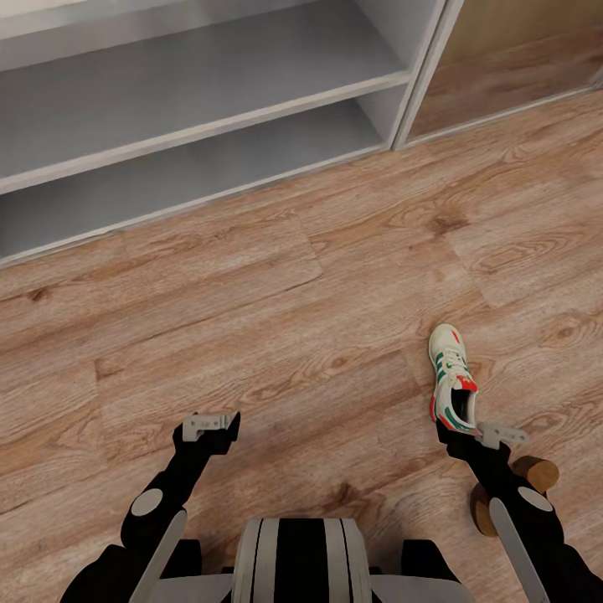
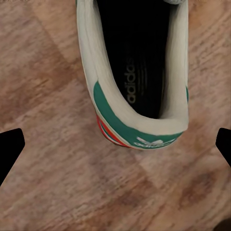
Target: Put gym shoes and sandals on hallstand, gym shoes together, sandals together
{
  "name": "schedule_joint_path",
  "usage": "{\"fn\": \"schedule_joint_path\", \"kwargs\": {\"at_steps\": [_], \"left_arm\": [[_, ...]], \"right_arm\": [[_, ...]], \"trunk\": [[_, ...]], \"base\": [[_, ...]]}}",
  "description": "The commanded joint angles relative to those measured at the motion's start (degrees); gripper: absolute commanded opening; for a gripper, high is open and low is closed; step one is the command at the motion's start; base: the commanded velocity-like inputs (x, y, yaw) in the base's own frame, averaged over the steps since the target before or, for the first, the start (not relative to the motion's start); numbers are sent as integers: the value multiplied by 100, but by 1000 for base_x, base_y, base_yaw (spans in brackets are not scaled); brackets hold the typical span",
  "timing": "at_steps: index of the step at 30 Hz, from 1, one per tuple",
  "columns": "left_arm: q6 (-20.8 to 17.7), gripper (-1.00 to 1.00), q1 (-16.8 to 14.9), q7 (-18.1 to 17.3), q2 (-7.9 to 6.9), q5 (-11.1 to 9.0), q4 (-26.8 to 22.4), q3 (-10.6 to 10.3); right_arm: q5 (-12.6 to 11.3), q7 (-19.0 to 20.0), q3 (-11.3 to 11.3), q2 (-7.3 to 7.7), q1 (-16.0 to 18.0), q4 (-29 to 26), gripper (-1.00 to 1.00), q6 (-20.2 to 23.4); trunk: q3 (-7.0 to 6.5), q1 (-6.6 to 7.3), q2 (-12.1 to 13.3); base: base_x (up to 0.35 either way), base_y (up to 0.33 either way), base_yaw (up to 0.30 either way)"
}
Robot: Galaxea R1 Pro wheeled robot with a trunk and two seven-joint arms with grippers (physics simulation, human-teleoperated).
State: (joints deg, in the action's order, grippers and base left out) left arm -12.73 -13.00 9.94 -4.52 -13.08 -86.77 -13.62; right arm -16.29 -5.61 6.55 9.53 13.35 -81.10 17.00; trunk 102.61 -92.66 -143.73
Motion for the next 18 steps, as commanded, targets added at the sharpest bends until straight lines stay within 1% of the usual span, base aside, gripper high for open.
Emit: {"fn": "schedule_joint_path", "kwargs": {"at_steps": [1, 5, 12, 18], "left_arm": [[-20, 100, -6, 53, -7, -58, -12, -20], [-20, 100, -21, 56, -7, -56, -20, -24], [-19, 100, -27, 58, -13, -55, -25, -26], [-19, 100, -23, 60, -14, -54, -31, -26]], "right_arm": [[-62, -37, -4, 3, 1, -8, 100, 24], [-63, -37, 2, 10, 1, -4, 100, 16], [-67, -37, -2, 14, 1, 70, 100, -134], [-67, -37, -4, 13, 1, 495, 100, -180]], "trunk": [[3, 1, -1], [3, 1, -1], [3, 1, -1], [3, 1, -1]], "base": [[0, 0, 0], [0, 0, 0], [0, 0, 0], [0, 0, 0]]}}
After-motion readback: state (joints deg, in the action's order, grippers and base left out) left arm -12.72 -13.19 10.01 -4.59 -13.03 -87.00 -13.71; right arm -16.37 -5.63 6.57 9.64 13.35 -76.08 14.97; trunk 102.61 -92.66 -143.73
